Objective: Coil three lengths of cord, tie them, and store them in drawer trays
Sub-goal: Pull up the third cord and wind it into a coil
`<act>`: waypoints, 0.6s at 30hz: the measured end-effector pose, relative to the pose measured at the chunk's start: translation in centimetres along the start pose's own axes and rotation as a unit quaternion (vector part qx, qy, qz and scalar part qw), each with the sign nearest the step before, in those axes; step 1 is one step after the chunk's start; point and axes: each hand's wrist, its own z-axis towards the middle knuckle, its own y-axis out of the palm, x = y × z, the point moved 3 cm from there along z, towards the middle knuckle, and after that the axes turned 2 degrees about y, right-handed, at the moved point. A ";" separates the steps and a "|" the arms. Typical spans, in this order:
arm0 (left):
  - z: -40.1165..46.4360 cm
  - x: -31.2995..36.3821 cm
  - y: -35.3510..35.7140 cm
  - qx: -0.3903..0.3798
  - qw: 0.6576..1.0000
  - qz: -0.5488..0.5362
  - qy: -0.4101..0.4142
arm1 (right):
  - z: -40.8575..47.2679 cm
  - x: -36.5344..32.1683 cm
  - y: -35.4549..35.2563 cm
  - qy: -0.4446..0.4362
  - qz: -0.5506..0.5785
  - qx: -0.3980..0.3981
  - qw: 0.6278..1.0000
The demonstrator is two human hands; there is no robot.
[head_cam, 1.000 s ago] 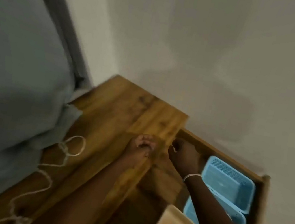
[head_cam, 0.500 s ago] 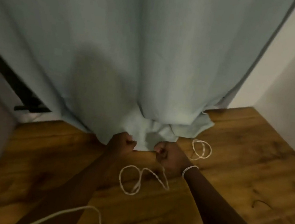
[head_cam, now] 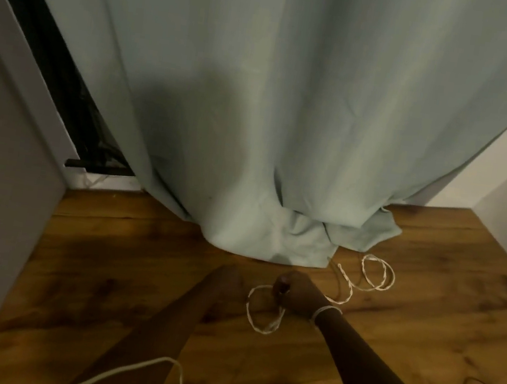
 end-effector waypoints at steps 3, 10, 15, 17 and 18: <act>1.3 1.7 -1.5 0.026 0.998 -0.037 0.043 | -1.2 1.1 -3.6 0.044 0.215 0.075 0.973; 2.5 8.3 -5.1 -0.051 0.940 -0.327 0.086 | -4.0 0.5 -12.5 0.101 0.368 0.072 0.922; 3.2 13.7 -8.5 0.175 0.960 -0.129 0.175 | -5.8 0.2 -19.0 0.025 0.425 0.121 0.897; 1.9 16.0 -10.9 0.375 0.903 -0.085 0.190 | -6.5 0.1 -21.3 -0.020 0.448 0.140 0.883; 1.0 17.3 -11.8 0.435 0.870 -0.082 0.217 | -6.8 0.0 -22.2 -0.038 0.472 0.148 0.868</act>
